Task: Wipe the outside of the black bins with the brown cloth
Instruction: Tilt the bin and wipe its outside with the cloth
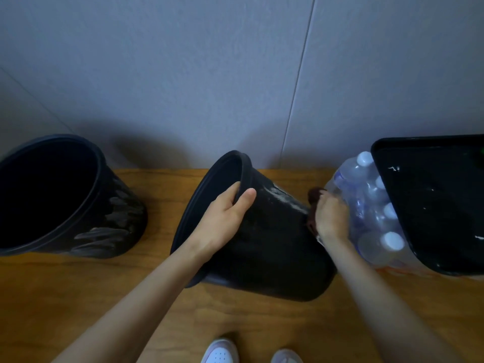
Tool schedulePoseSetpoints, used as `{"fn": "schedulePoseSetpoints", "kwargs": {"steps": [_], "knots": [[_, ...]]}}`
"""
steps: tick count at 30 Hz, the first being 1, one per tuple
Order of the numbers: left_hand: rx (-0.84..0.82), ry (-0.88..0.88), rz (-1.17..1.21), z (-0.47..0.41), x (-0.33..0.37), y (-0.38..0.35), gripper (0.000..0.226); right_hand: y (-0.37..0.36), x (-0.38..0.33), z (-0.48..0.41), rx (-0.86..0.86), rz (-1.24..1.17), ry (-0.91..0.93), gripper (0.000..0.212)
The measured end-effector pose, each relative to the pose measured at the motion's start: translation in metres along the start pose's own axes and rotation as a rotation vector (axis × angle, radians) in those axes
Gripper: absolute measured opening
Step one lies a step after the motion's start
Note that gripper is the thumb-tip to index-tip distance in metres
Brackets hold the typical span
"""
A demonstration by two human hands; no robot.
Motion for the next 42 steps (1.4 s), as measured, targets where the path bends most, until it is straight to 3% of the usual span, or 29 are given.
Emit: {"fn": "schedulePoseSetpoints", "kwargs": {"steps": [3, 14, 20, 25, 28, 35, 39, 42], "knots": [[-0.027, 0.009, 0.000, 0.001, 0.001, -0.001, 0.021, 0.000, 0.009, 0.002, 0.000, 0.019, -0.063, 0.030], [0.043, 0.004, 0.041, 0.004, 0.001, 0.003, 0.020, 0.039, -0.133, 0.070, 0.099, -0.170, 0.387, 0.041], [0.056, 0.056, 0.118, 0.002, -0.001, 0.008, 0.023, 0.026, -0.101, 0.065, 0.231, -0.087, 0.428, 0.041], [0.135, 0.105, 0.187, 0.002, -0.011, 0.026, 0.024, 0.007, -0.048, 0.049, 0.188, 0.062, 0.233, 0.040], [0.143, 0.104, 0.196, 0.002, -0.013, 0.026, 0.023, 0.010, -0.056, 0.057, 0.188, 0.061, 0.202, 0.040], [0.163, 0.071, 0.155, -0.004, -0.012, 0.027, 0.026, 0.014, -0.141, 0.119, 0.272, -0.031, 0.486, 0.043], [0.155, 0.173, 0.207, -0.006, -0.018, 0.026, 0.024, 0.009, -0.123, 0.105, 0.300, 0.009, 0.569, 0.045], [0.188, 0.238, 0.196, -0.005, -0.025, 0.037, 0.029, 0.003, -0.085, 0.077, 0.259, 0.063, 0.484, 0.045]]}}
Point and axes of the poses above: each hand's wrist, its own z-axis away from the middle knuckle, its own y-axis out of the back of the hand, x = y × z, the point moved 4 cm from there along -z, towards the middle knuckle, and after that the axes turned 15 degrees about z, right-handed, at the moved point
